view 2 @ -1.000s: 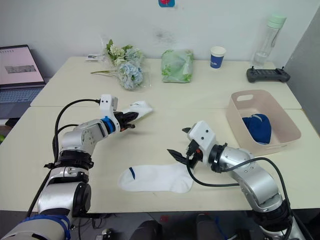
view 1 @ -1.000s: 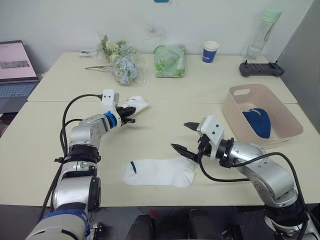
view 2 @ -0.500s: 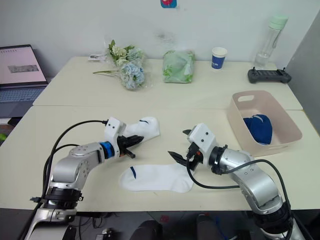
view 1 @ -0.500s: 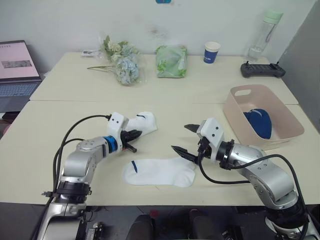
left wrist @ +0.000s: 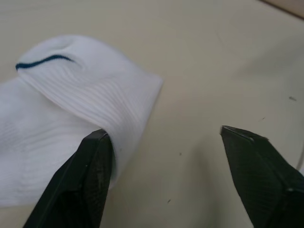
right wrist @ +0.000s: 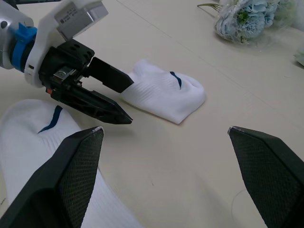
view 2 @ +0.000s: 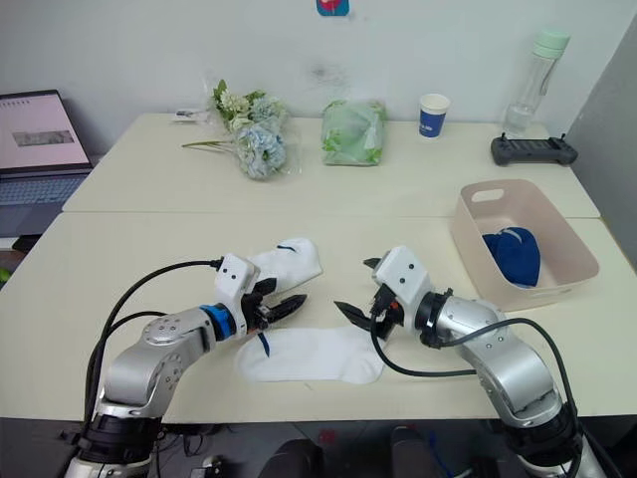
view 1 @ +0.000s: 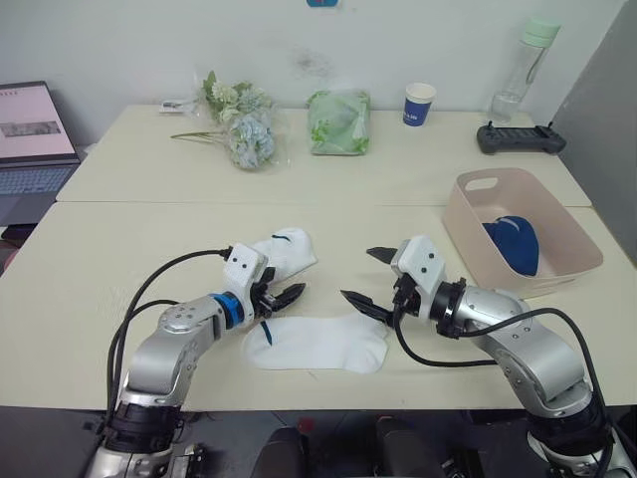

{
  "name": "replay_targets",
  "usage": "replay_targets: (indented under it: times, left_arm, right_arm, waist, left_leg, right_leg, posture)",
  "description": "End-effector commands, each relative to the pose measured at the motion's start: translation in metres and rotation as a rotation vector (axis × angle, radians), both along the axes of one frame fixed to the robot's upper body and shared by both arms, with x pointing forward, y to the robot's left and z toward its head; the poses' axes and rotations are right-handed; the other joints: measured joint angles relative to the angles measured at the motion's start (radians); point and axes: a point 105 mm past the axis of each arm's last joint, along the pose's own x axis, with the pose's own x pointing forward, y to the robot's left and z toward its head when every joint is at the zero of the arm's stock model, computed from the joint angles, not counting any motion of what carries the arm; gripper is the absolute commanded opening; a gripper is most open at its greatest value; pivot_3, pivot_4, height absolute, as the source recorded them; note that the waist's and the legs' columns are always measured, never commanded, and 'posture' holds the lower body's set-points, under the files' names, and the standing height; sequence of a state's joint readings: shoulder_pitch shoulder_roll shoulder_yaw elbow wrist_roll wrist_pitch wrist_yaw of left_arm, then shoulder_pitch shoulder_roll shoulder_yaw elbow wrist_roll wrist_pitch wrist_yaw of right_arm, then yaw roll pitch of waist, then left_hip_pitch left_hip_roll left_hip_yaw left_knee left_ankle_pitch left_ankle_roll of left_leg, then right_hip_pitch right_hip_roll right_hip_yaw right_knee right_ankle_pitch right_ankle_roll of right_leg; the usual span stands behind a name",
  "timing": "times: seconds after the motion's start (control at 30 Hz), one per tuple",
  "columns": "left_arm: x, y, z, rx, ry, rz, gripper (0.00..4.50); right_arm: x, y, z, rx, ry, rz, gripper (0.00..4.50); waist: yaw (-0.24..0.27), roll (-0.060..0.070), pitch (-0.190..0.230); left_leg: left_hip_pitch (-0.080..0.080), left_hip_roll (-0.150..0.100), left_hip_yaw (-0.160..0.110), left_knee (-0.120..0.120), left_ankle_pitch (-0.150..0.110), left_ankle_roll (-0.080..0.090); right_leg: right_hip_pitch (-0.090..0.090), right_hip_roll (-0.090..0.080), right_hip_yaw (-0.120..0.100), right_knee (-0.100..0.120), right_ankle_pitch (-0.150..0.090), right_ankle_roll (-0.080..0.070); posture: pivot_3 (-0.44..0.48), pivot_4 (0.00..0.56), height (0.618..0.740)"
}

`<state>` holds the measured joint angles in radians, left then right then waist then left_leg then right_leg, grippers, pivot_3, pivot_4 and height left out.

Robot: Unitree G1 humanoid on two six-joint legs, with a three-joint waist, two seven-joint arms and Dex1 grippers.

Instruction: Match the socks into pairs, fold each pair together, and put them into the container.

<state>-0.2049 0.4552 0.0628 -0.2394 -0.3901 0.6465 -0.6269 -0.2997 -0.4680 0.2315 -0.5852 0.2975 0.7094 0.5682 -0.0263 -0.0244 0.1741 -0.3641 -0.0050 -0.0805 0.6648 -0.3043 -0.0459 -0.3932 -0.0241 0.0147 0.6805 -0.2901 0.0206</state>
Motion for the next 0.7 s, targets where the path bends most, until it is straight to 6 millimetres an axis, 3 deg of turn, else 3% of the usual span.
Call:
replay_targets:
  times: [0.03, 0.3, 0.53, 0.7]
  left_arm:
    - [0.013, 0.029, 0.036, -0.122, -0.080, 0.108, 4.48]
    - [0.032, 0.076, 0.036, -0.182, -0.016, 0.277, 4.48]
    - [0.027, 0.064, 0.030, -0.183, 0.018, 0.188, 4.48]
    - [0.040, 0.088, 0.041, -0.198, -0.021, 0.279, 4.48]
  right_arm:
    - [-0.005, 0.004, 0.010, 0.017, -0.043, 0.030, 4.50]
    - [-0.005, 0.004, 0.012, 0.018, -0.049, 0.033, 4.50]
    - [-0.005, 0.003, 0.012, 0.017, -0.049, 0.024, 4.50]
    - [-0.006, 0.002, 0.011, 0.015, -0.049, 0.022, 4.50]
  waist:
    - [0.000, 0.000, 0.000]
    - [-0.001, 0.000, 0.000]
    - [-0.001, 0.000, 0.000]
    - [-0.001, 0.000, 0.000]
  left_leg:
    - [0.000, 0.000, 0.000, 0.000, 0.000, 0.000]
    - [0.001, 0.000, 0.000, 0.000, 0.000, 0.000]
    - [0.000, 0.000, 0.000, 0.000, 0.000, 0.000]
    - [0.001, 0.000, 0.000, 0.000, 0.000, 0.000]
  right_leg:
    - [0.000, 0.000, 0.000, 0.000, 0.000, 0.000]
    - [0.001, 0.000, 0.000, -0.001, 0.000, 0.000]
    - [0.000, 0.000, 0.000, -0.001, 0.000, 0.000]
    - [0.000, 0.000, 0.000, 0.000, 0.000, 0.000]
  posture:
    - [0.000, 0.150, 0.740]
    - [0.000, 0.150, 0.740]
    - [0.000, 0.150, 0.740]
    - [0.000, 0.150, 0.740]
